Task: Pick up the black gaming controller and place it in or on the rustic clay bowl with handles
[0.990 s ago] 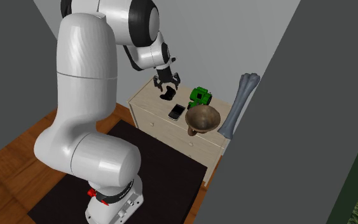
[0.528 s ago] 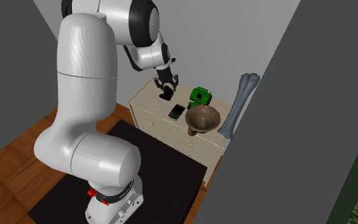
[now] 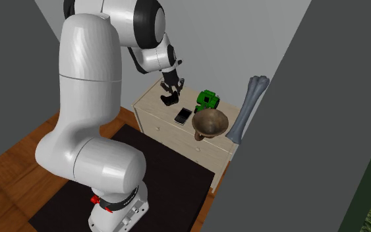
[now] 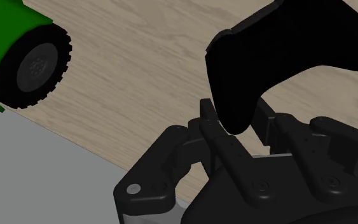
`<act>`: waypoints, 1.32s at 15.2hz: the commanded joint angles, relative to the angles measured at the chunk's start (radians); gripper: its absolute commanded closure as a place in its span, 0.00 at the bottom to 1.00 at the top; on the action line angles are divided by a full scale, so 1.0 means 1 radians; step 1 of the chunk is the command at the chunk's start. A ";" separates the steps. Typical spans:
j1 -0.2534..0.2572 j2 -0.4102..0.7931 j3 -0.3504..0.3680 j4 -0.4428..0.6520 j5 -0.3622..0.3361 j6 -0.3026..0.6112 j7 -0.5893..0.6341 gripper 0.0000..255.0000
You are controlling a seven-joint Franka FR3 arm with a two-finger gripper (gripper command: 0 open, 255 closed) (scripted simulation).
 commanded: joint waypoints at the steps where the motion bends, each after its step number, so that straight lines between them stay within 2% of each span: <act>1: 0.000 0.000 0.000 0.000 0.000 0.000 0.000 1.00; 14: -0.013 -0.116 0.023 -0.016 0.035 -0.096 -0.041 1.00; 15: -0.013 -0.116 0.023 -0.016 0.035 -0.096 -0.041 0.00; 17: 0.086 -0.153 -0.034 -0.089 -0.039 -0.099 0.208 0.00; 20: 0.232 -0.164 -0.095 -0.139 -0.119 -0.164 0.569 0.00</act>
